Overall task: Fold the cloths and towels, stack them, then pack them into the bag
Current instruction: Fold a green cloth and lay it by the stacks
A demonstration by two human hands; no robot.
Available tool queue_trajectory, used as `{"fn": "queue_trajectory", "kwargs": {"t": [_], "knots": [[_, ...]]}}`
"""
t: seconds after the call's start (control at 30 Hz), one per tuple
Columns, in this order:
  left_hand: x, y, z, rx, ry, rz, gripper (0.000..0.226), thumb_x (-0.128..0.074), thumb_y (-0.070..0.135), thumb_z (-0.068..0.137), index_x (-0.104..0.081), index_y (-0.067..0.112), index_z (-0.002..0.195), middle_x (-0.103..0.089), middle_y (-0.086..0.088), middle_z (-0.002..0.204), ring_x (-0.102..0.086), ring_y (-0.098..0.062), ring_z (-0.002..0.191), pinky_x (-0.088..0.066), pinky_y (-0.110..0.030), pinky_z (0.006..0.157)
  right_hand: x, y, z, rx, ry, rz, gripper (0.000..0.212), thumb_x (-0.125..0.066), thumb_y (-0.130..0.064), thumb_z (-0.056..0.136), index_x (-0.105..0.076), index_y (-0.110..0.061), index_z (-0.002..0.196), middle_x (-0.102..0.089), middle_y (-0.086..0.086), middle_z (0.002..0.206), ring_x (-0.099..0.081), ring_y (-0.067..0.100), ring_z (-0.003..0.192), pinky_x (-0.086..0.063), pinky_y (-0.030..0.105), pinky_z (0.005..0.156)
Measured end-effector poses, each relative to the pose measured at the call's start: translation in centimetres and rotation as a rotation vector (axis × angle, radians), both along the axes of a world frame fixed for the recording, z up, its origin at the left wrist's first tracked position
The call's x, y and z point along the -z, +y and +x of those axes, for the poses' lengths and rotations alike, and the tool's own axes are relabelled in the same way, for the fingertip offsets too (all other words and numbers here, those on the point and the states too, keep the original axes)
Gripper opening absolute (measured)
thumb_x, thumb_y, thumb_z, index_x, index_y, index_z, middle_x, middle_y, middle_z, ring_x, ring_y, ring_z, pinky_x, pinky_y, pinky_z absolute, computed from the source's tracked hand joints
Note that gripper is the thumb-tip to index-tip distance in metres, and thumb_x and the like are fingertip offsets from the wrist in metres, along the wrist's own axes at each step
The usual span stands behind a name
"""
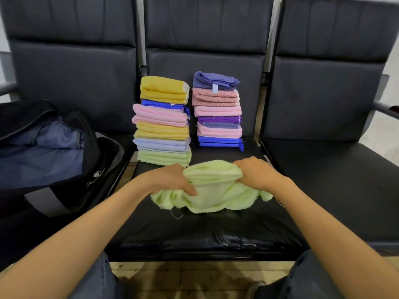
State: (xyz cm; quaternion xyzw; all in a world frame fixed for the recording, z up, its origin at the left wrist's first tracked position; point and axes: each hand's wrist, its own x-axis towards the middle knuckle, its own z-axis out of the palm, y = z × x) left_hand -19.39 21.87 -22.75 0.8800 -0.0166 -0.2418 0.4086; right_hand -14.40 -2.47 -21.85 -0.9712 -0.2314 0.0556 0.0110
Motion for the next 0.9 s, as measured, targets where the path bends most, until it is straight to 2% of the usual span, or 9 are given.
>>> {"fn": "queue_trajectory", "kwargs": {"t": [0.1,0.23,0.37,0.43,0.5,0.67,0.77,0.83,0.9], "knots": [[-2.2,0.2,-0.5,-0.032,-0.108,-0.002,0.028,-0.074,0.022,0.080,-0.068,0.021,0.107,-0.071,0.002,0.107,-0.065,-0.015,0.099,-0.051,-0.031,0.091,-2.0,-0.2,-0.3,0.026,-0.028,0.058,0.019,-0.049,-0.034,0.094,-0.059,-0.022,0.105,-0.062,-0.001,0.103,-0.058,0.022,0.095,-0.042,0.034,0.071],[-6.1,0.8,-1.5,-0.044,-0.179,-0.281,0.033,-0.064,0.010,0.089,-0.061,0.022,0.119,-0.068,0.003,0.116,-0.064,-0.016,0.107,-0.051,-0.030,0.093,-7.4,-1.0,-1.7,0.030,0.024,0.285,0.021,-0.059,-0.030,0.090,-0.064,-0.012,0.098,-0.065,0.003,0.102,-0.060,0.022,0.097,-0.046,0.034,0.081],[-10.1,0.6,-2.1,-0.038,-0.260,-0.422,0.040,-0.069,0.014,0.086,-0.060,0.020,0.125,-0.068,0.002,0.119,-0.064,-0.015,0.111,-0.048,-0.034,0.099,-12.3,-1.4,-3.7,0.047,0.109,0.646,0.012,-0.067,-0.021,0.086,-0.060,-0.027,0.079,-0.063,-0.008,0.089,-0.061,0.015,0.088,-0.048,0.027,0.071],[-12.2,0.6,-2.6,-0.027,-0.252,-0.501,0.048,-0.073,0.012,0.081,-0.059,0.016,0.127,-0.067,-0.004,0.121,-0.064,-0.020,0.112,-0.048,-0.038,0.099,-14.1,-1.7,-4.5,0.070,0.174,0.782,0.011,-0.074,-0.017,0.081,-0.066,-0.022,0.087,-0.067,-0.004,0.092,-0.065,0.014,0.086,-0.054,0.029,0.072],[-14.0,0.9,-3.0,0.006,-0.266,-0.498,0.056,-0.076,0.008,0.075,-0.059,0.015,0.127,-0.067,-0.006,0.121,-0.065,-0.023,0.111,-0.050,-0.041,0.096,-15.6,-2.3,-5.1,0.087,0.222,0.814,0.032,-0.081,-0.014,0.073,-0.068,-0.015,0.102,-0.071,0.001,0.098,-0.069,0.017,0.088,-0.057,0.033,0.076],[-15.7,1.2,-3.5,0.065,-0.408,0.007,0.051,-0.084,0.015,0.068,-0.065,0.018,0.114,-0.071,0.001,0.108,-0.067,-0.018,0.099,-0.054,-0.034,0.087,-17.0,-3.3,-5.9,0.034,0.195,0.603,0.045,-0.087,-0.019,0.064,-0.066,-0.019,0.104,-0.071,-0.003,0.100,-0.069,0.016,0.091,-0.057,0.037,0.082],[-14.2,0.9,-2.6,-0.014,-0.590,0.373,0.023,-0.071,0.025,0.081,-0.065,0.008,0.095,-0.068,-0.008,0.095,-0.059,-0.020,0.083,-0.045,-0.028,0.072,-15.6,-2.5,-5.3,0.045,-0.043,0.208,0.042,-0.080,-0.029,0.069,-0.062,-0.027,0.107,-0.067,-0.008,0.101,-0.062,0.016,0.093,-0.054,0.038,0.082],[-12.7,0.4,-2.0,-0.019,-0.634,0.471,0.016,-0.058,0.027,0.089,-0.061,0.011,0.091,-0.062,-0.004,0.092,-0.055,-0.021,0.088,-0.040,-0.031,0.073,-13.9,-1.7,-4.6,0.093,-0.229,0.006,0.026,-0.061,-0.030,0.083,-0.060,-0.025,0.109,-0.064,-0.001,0.102,-0.059,0.023,0.092,-0.053,0.041,0.079],[-11.0,0.2,-1.4,-0.055,-0.626,0.392,0.008,-0.052,0.023,0.093,-0.058,0.018,0.092,-0.056,0.004,0.089,-0.054,-0.022,0.098,-0.037,-0.030,0.076,-12.3,-1.3,-3.8,0.120,-0.293,0.047,0.017,-0.045,-0.023,0.091,-0.057,-0.018,0.102,-0.062,0.004,0.103,-0.059,0.027,0.091,-0.051,0.040,0.076]]}}
